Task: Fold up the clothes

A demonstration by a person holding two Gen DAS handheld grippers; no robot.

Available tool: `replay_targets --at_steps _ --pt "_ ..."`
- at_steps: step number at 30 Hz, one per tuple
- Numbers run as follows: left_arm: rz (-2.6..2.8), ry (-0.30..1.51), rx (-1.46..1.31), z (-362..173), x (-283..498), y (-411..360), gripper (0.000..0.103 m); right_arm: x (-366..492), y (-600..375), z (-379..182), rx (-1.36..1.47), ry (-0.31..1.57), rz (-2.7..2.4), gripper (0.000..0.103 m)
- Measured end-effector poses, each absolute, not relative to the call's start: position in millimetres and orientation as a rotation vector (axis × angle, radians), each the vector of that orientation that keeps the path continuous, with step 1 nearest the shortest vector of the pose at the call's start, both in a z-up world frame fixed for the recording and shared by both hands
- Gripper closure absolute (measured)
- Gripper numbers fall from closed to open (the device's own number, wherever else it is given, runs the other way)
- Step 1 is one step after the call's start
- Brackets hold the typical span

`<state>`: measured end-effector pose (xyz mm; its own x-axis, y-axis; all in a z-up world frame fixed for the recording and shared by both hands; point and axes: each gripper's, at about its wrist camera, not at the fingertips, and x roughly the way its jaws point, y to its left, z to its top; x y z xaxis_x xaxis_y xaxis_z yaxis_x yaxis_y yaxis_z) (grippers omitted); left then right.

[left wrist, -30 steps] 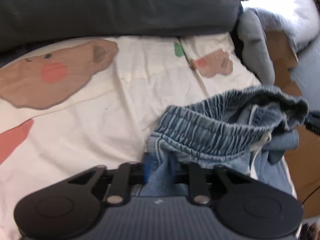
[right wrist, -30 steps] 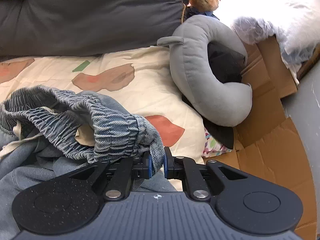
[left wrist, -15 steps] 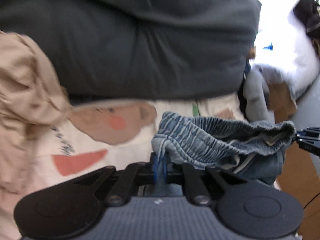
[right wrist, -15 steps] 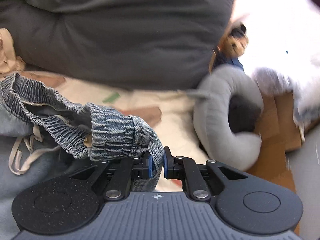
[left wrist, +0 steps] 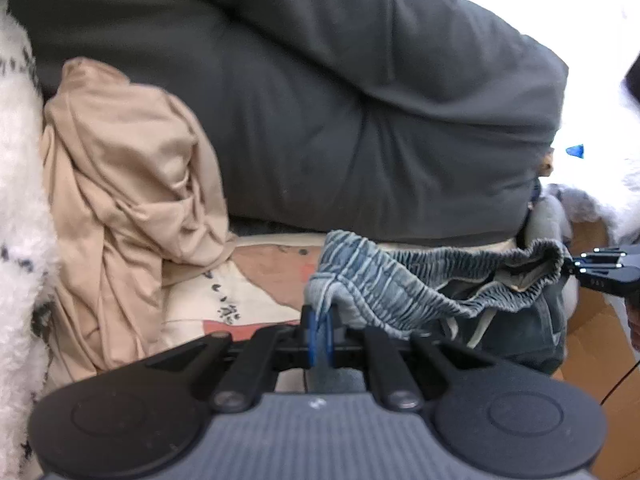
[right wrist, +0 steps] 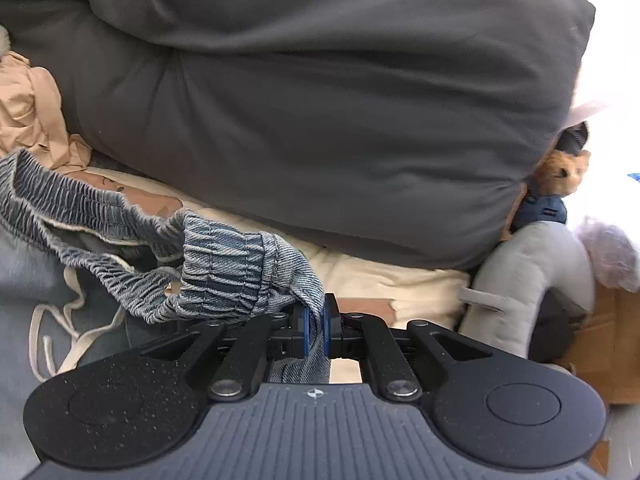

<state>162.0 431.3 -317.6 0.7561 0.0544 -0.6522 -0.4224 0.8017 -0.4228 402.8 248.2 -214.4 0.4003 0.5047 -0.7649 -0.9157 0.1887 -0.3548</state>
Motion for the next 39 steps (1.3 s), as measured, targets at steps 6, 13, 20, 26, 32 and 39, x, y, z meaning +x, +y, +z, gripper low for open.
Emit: replay_targets --at_steps 6,13,20,26,32,39 --pt "0.309 0.724 -0.582 -343 178 439 0.098 428 295 -246 -0.914 0.610 1.083 0.100" --pt "0.309 0.790 -0.546 -365 192 446 0.098 454 346 -286 -0.948 0.660 1.078 0.100" --pt "0.270 0.841 -0.513 -377 198 446 0.090 465 359 -292 -0.966 0.677 1.047 0.089" --pt "0.252 0.848 -0.482 -377 203 443 0.073 462 354 -278 -1.004 0.641 1.089 0.076" --pt "0.235 0.887 -0.484 -392 214 444 0.050 451 355 -281 -0.984 0.676 1.226 0.046" --pt "0.206 0.905 -0.545 -409 223 447 0.067 430 379 -319 -1.100 0.637 1.206 0.039"
